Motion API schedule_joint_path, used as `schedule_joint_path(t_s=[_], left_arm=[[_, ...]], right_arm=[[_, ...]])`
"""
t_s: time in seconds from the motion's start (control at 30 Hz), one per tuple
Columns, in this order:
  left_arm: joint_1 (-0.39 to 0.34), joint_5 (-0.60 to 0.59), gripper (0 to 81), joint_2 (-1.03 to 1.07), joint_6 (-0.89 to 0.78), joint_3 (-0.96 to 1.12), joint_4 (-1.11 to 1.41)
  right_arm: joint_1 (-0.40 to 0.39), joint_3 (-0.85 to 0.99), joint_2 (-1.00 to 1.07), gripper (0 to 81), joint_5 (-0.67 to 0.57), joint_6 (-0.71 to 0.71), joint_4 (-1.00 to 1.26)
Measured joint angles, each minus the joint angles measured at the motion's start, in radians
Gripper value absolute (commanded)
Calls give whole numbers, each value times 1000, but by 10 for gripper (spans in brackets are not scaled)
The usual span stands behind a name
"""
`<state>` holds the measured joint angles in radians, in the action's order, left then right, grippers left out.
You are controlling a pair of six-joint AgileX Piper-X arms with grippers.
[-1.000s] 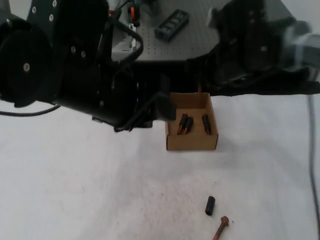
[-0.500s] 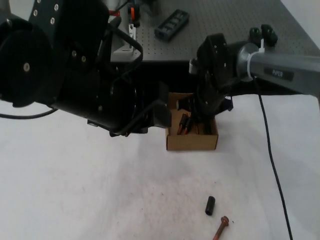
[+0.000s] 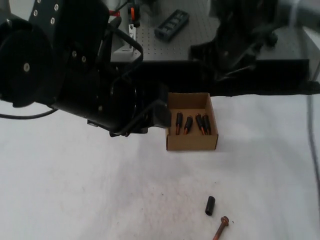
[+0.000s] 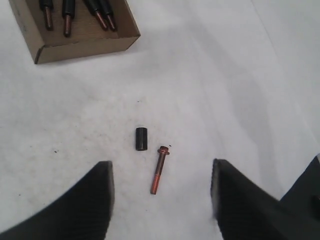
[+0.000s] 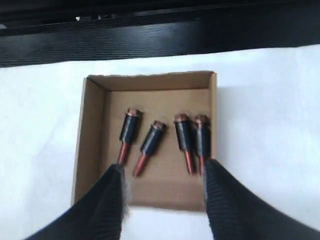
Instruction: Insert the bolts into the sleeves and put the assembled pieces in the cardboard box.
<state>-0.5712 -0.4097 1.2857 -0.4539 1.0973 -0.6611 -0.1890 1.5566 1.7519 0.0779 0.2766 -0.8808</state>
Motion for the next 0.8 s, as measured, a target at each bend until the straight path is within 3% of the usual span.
schedule_joint_path(t_s=[0.27,0.47,0.8], left_arm=[[0,16,419,-148,78,0,-54],[0,16,419,-215,85,0,-76],[0,16,419,-250,86,0,-160]], right_arm=[[-103,-443,-313,355,11,177,-14],[-155,-612,-395,355,11,281,-7],[-234,-836,-407,355,-39,587,147]])
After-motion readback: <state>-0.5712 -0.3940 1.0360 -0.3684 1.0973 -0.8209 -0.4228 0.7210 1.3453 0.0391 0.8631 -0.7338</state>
